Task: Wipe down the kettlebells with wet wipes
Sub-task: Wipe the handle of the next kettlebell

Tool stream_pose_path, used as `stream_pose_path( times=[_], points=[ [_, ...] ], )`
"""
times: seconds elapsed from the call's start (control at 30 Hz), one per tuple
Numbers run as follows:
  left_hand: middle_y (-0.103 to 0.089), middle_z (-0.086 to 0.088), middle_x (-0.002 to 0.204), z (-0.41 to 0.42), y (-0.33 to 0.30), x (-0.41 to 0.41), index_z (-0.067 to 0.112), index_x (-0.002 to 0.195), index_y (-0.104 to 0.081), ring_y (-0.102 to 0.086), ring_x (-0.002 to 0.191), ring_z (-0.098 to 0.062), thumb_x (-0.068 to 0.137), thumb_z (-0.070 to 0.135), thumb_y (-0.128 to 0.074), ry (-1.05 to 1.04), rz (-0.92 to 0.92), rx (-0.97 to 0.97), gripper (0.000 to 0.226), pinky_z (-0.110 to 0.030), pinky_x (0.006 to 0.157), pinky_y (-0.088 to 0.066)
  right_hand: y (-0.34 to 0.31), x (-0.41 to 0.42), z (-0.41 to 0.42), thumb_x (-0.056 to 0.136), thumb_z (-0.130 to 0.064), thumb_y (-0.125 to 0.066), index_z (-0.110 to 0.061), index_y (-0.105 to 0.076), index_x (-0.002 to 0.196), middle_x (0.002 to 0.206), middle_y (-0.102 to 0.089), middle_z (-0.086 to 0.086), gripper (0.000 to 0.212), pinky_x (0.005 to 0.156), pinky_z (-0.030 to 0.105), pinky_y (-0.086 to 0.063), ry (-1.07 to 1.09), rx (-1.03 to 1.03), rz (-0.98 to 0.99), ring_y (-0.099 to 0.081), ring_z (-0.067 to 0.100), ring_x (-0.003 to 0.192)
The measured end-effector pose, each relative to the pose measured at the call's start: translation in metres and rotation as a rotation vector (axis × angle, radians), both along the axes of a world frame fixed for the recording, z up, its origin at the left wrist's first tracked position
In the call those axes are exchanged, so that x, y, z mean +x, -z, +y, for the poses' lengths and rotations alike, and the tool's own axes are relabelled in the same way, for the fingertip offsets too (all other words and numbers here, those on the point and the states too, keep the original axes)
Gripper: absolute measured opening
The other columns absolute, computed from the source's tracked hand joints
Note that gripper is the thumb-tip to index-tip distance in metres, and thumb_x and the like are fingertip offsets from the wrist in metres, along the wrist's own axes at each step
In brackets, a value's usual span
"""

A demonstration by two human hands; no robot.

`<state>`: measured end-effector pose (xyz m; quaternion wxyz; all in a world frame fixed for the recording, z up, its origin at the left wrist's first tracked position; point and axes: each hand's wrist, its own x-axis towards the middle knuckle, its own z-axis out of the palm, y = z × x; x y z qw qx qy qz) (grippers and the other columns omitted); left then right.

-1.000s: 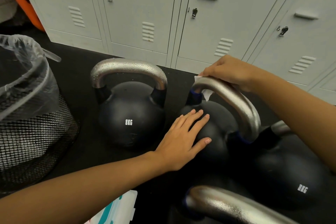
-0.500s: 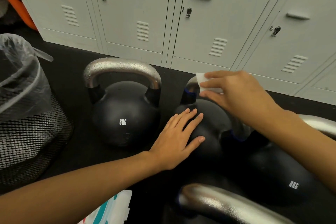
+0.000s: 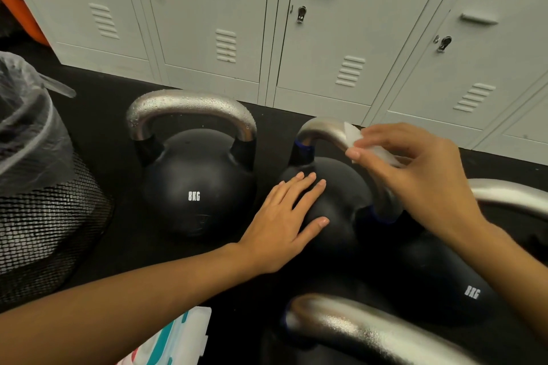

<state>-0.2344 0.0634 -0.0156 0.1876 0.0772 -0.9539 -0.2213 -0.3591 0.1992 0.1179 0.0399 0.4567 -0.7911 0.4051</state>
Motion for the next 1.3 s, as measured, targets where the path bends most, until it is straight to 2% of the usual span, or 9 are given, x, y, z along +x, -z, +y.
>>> stream_pose_path(
  times=[0.1,0.27,0.43,0.63,0.73,0.93,1.03,1.13,1.3],
  points=[
    [-0.018,0.003,0.158,0.000,-0.001,0.000,0.024,0.151,-0.019,-0.002,0.145,-0.007,0.098,0.051,-0.030,0.005,-0.006,0.005,0.061,-0.027,0.117,0.000,0.011,-0.001,0.000,0.086,-0.022,-0.074,-0.015,-0.075,0.097,0.109,-0.067,-0.001,0.013,0.086,0.021,-0.049,-0.023,0.028,0.309,-0.061,0.010,0.097],
    [-0.014,0.004,0.159,0.000,-0.001,0.000,0.024,0.152,-0.016,0.006,0.143,-0.002,0.098,0.052,-0.029,0.005,-0.018,0.001,0.062,-0.022,0.115,0.007,0.017,-0.009,-0.021,0.092,-0.016,-0.065,-0.014,-0.059,0.134,0.139,-0.056,0.009,0.043,0.081,0.041,-0.056,-0.097,0.292,0.656,-0.058,0.029,0.122],
    [-0.015,0.004,0.159,0.001,0.000,-0.001,0.024,0.152,-0.016,0.007,0.142,-0.001,0.099,0.052,-0.030,0.000,-0.015,-0.008,0.061,-0.023,0.115,0.007,0.014,-0.022,-0.051,0.088,-0.014,-0.068,-0.007,-0.060,0.132,0.141,-0.056,0.013,0.045,0.094,0.048,-0.052,-0.230,0.487,0.891,-0.052,0.033,0.131],
    [-0.015,0.005,0.159,-0.001,-0.001,0.000,0.025,0.152,-0.016,0.007,0.142,0.000,0.099,0.051,-0.032,0.009,-0.015,0.004,0.061,-0.024,0.116,0.005,0.006,-0.028,-0.021,0.089,-0.013,-0.060,0.001,-0.068,0.119,0.140,-0.056,0.015,0.035,0.111,0.045,-0.037,-0.393,0.514,1.160,-0.049,0.032,0.133],
    [-0.015,0.005,0.158,0.000,-0.001,0.000,0.025,0.152,-0.016,0.007,0.141,0.001,0.099,0.051,-0.032,0.008,-0.013,0.009,0.061,-0.024,0.116,0.005,-0.001,-0.035,-0.007,0.097,-0.026,-0.035,-0.004,-0.069,0.121,0.140,-0.057,0.011,0.047,0.114,0.042,-0.030,-0.482,0.540,1.149,-0.045,0.028,0.137],
    [-0.017,0.003,0.158,0.001,0.000,-0.001,0.023,0.152,-0.018,0.002,0.145,-0.005,0.099,0.051,-0.031,0.003,-0.009,-0.009,0.061,-0.026,0.116,0.002,-0.015,-0.044,-0.046,0.103,-0.046,-0.026,-0.009,-0.074,0.089,0.111,-0.071,0.005,0.062,0.113,0.042,-0.039,-0.654,0.610,1.118,-0.052,0.021,0.132],
    [-0.020,0.001,0.157,0.002,-0.002,0.000,0.022,0.151,-0.020,-0.005,0.146,-0.010,0.099,0.050,-0.032,-0.005,-0.002,-0.005,0.060,-0.026,0.116,0.002,-0.025,-0.043,-0.072,0.100,-0.056,-0.013,-0.014,-0.074,0.091,0.111,-0.069,-0.004,0.076,0.121,0.031,-0.023,-0.707,0.784,0.946,-0.047,0.010,0.135],
    [-0.019,0.001,0.158,0.002,-0.002,0.000,0.022,0.151,-0.019,-0.005,0.146,-0.011,0.099,0.050,-0.032,0.000,-0.010,-0.005,0.061,-0.026,0.116,0.003,-0.031,-0.050,-0.068,0.101,-0.059,-0.019,-0.019,-0.071,0.078,0.099,-0.067,-0.010,0.070,0.121,0.026,-0.017,-0.783,0.799,0.840,-0.051,0.007,0.128],
    [-0.015,0.003,0.159,0.001,-0.002,0.001,0.024,0.152,-0.016,-0.002,0.147,-0.010,0.099,0.051,-0.030,0.004,-0.021,-0.009,0.061,-0.027,0.117,0.003,-0.028,-0.062,-0.038,0.102,-0.052,-0.036,-0.017,-0.066,0.069,0.087,-0.064,-0.010,0.057,0.121,0.036,-0.023,-0.893,0.664,0.688,-0.052,0.004,0.127]
  ],
)
